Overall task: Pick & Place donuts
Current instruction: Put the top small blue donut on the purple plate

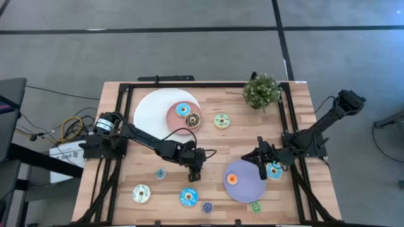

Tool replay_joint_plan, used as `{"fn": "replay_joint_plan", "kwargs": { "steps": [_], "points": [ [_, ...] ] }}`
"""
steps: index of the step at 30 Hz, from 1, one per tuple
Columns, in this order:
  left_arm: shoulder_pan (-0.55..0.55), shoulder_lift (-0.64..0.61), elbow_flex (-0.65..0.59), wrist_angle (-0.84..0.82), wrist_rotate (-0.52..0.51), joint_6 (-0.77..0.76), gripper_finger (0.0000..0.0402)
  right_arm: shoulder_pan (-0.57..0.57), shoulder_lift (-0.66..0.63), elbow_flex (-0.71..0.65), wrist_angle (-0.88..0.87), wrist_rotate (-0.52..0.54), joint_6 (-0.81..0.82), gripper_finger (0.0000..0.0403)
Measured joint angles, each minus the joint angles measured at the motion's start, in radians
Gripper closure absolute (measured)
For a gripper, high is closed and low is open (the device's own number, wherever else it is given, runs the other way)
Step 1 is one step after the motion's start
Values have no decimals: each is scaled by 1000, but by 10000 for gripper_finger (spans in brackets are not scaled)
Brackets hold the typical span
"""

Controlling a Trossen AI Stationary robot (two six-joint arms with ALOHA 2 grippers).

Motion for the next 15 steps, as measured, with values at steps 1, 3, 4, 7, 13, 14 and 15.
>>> {"fn": "replay_joint_plan", "kwargs": {
  "steps": [1,3,4,7,13,14,15],
  "points": [
    [0,0,21,-1,2,14,211,0,0,0,-3,0,0,403],
    [0,0,75,-1,-6,43,211,-1,0,0,-7,0,0,403],
    [-3,0,106,3,-17,62,212,-2,0,0,-11,1,0,403],
    [-17,8,195,21,-29,149,212,-2,0,0,-20,2,-4,403],
    [-69,154,418,-3,-69,340,212,-2,0,0,-25,35,-7,403],
    [-76,192,462,-18,-68,369,212,-2,0,0,-25,49,-7,403],
    [-81,233,504,-37,-69,389,212,-2,0,0,-26,62,-7,403]
  ]
}}
